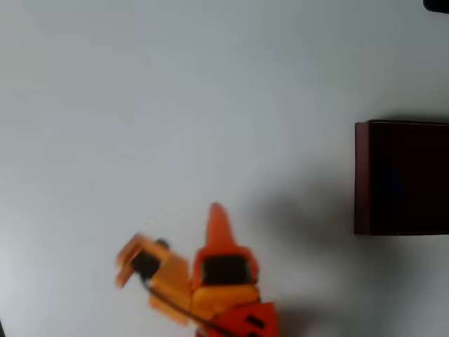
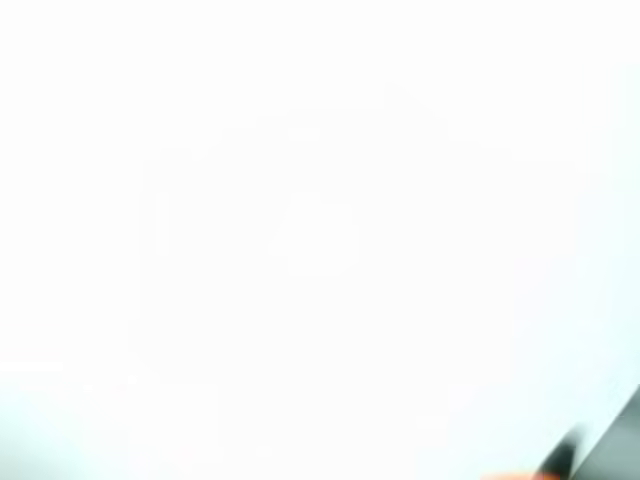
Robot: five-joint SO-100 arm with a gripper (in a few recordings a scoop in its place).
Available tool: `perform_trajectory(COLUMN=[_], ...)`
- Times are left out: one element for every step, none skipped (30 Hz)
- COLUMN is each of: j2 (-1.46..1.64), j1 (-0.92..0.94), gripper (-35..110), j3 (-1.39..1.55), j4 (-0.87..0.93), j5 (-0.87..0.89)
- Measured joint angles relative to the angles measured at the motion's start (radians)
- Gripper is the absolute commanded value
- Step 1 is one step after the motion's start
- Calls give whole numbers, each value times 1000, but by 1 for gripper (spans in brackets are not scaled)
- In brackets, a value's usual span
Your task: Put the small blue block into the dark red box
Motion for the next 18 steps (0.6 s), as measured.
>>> perform_trajectory(j2=[58,118,163,193,207,213,222,227,232,232,233,233,236,233,233,233,233,233], j1=[-37,-67,-95,-120,-144,-173,-201,-213,-224,-227,-232,-235,-241,-247,-253,-259,-262,-262], gripper=[7,7,8,8,7,7,6,5,4,3,2,2,1,1,1,1,1,1], j3=[43,83,126,166,202,235,258,281,288,293,298,298,308,316,327,334,344,351], j4=[14,29,38,49,57,69,84,100,123,144,155,160,164,164,163,161,155,153], j5=[-8,-18,-25,-35,-41,-52,-60,-72,-86,-89,-94,-95,-97,-97,-107,-120,-126,-126])
